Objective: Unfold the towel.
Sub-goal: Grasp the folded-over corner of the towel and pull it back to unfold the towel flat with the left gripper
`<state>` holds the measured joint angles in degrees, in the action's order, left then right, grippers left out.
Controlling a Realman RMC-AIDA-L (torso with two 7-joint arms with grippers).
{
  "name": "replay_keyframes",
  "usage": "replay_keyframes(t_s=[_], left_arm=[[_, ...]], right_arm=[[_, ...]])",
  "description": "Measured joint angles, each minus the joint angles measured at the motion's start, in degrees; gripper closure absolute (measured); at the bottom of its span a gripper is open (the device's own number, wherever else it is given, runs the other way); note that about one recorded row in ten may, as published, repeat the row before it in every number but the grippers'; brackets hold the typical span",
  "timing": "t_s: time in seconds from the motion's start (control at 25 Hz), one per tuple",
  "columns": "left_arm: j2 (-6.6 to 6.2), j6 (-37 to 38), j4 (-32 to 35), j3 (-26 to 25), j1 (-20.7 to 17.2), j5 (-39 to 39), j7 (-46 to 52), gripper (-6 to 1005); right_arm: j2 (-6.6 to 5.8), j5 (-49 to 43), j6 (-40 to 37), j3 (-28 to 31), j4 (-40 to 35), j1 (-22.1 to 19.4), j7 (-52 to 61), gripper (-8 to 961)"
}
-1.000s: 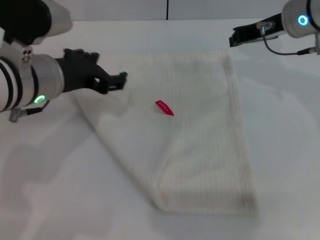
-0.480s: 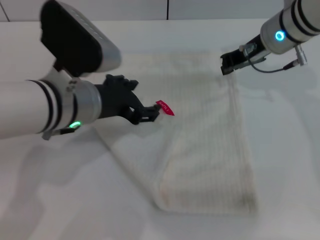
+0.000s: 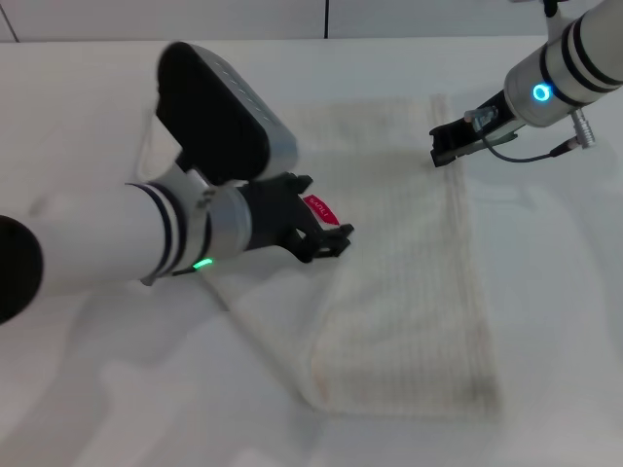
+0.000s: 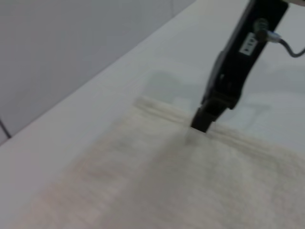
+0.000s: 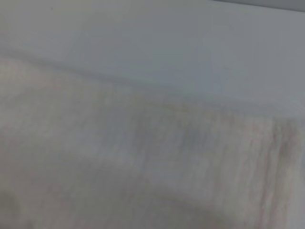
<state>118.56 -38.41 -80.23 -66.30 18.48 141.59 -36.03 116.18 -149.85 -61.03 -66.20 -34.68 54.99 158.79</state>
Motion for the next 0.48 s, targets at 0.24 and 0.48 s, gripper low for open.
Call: replay_keyframes(t_s=[0.24, 0.48], left_arm=[[0.12, 1.41, 3.27, 2.09, 2.14, -0.70, 0.15, 237], [0.20, 3.53, 7.01, 3.37, 4.59, -3.45, 0.16, 238]], right_arm=[[0.32, -0.35, 0.37, 0.00, 0.06, 0.04, -0.08, 954], [0.49, -0.45, 1.34, -0.60, 1.51, 0.19, -0.22, 954]])
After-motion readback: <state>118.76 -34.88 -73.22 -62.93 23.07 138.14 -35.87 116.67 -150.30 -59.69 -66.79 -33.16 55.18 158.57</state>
